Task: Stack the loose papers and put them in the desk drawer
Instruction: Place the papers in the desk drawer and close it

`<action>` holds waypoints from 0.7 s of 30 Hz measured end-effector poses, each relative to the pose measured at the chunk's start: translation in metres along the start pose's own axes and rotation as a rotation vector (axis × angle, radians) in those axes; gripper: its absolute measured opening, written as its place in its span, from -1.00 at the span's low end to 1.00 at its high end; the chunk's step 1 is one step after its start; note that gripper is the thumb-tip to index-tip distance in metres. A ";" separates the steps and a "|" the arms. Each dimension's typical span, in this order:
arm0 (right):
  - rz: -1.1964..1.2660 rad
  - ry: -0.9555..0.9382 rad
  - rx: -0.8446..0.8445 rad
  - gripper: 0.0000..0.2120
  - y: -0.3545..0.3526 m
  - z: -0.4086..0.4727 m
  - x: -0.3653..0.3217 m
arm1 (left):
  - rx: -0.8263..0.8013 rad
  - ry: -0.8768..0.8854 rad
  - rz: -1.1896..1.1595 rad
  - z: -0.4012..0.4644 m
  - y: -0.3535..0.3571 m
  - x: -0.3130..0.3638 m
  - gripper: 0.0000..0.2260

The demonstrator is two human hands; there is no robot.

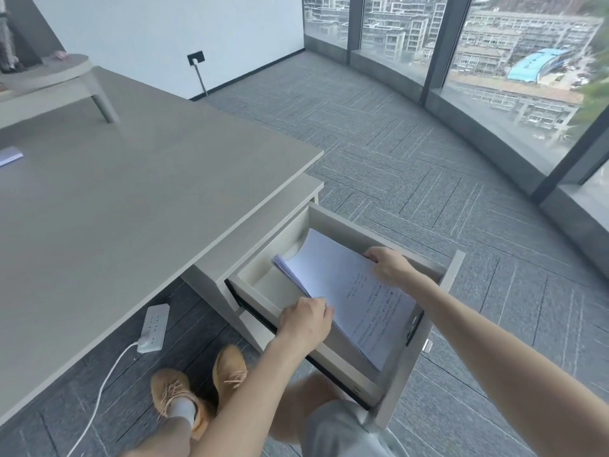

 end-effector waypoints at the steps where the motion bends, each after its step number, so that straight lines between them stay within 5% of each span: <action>1: -0.010 0.009 -0.002 -0.56 0.002 0.003 0.002 | -0.019 0.011 0.040 0.001 0.003 0.001 -0.68; 11: -0.206 0.056 -0.034 -0.53 0.013 0.003 0.009 | -0.203 -0.014 0.257 0.001 0.012 0.005 -0.66; 21: -0.254 -0.104 0.086 -0.43 -0.007 -0.071 0.016 | -0.057 -0.045 0.247 -0.036 -0.039 0.012 -0.72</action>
Point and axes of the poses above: each hand's wrist, its own z-axis towards the middle knuckle, its own y-axis out of the palm, x = y × z, the point moved 9 cm from there along z, towards the middle knuckle, and after that the axes turned 10 degrees about y, right-handed, at the moved point
